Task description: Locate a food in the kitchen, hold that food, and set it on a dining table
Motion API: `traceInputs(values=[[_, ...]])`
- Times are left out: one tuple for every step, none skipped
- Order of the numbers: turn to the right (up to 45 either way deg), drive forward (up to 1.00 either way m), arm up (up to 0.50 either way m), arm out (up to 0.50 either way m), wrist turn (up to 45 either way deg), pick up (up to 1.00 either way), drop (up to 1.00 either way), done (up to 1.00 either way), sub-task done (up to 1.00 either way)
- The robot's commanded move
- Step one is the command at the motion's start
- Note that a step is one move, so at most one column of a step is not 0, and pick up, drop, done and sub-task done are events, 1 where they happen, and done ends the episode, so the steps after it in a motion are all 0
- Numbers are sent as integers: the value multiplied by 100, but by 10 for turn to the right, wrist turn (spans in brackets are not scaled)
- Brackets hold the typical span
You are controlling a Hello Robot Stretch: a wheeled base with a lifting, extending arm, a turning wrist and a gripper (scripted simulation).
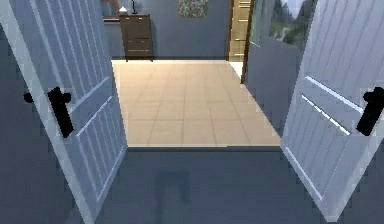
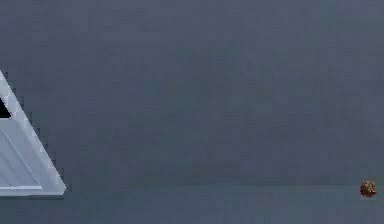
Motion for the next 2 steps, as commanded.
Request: traceInputs(values=[[60,0,0,0,0,0,0,0,0],[0,100,0,0,0,0,0,0,0]])
